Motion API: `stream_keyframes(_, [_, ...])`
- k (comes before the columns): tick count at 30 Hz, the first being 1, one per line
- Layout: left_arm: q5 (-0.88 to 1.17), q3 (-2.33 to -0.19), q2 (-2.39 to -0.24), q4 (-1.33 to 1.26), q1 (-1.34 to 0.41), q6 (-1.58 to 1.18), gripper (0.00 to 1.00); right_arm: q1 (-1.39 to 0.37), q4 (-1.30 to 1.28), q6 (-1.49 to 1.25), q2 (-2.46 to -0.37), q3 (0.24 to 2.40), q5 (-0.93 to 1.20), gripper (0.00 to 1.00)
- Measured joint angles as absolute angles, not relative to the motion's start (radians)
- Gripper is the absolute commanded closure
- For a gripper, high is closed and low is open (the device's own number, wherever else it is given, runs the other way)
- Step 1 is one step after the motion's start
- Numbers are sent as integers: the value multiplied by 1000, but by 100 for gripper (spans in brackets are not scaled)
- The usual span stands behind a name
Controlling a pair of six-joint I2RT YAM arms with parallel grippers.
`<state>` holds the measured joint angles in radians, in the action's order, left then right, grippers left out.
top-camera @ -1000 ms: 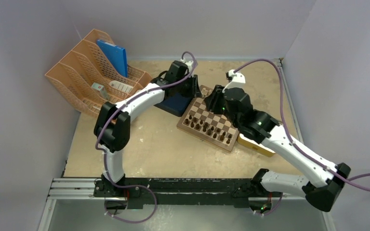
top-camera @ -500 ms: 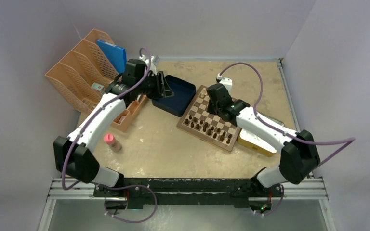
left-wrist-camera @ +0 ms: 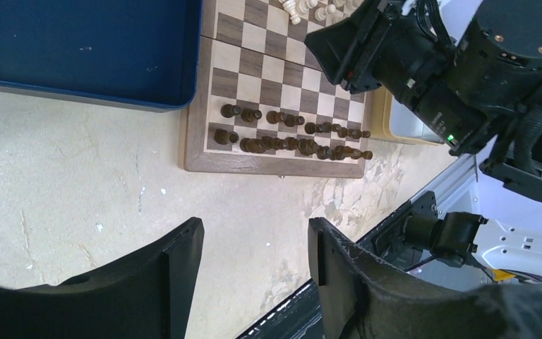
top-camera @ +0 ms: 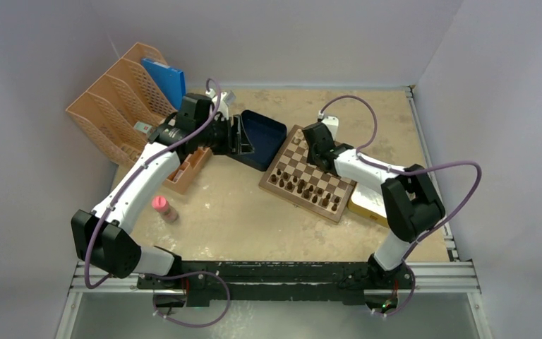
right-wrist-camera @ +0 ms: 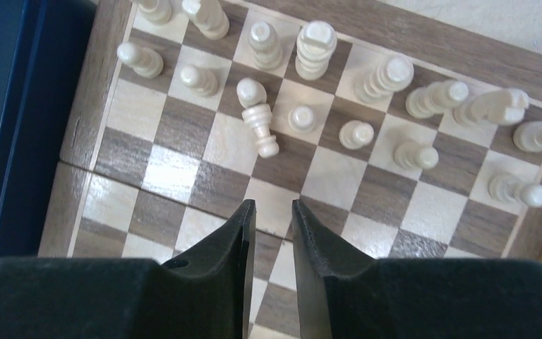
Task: Set up the chess pieces on the board
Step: Pick up the chess piece from the chessboard.
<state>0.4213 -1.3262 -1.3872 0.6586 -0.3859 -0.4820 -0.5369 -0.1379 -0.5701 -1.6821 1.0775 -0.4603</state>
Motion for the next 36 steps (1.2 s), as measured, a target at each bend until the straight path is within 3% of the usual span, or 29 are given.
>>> stream_keyframes(9, [430,-1310,-1387,661,-386,-471,45,-532,-36,-545,-1792,1080,-477,70])
stream_keyframes(36, [430,-1311,-1388,671,-386,-451,45,-529,14,-518,-1842,1116,-515,72])
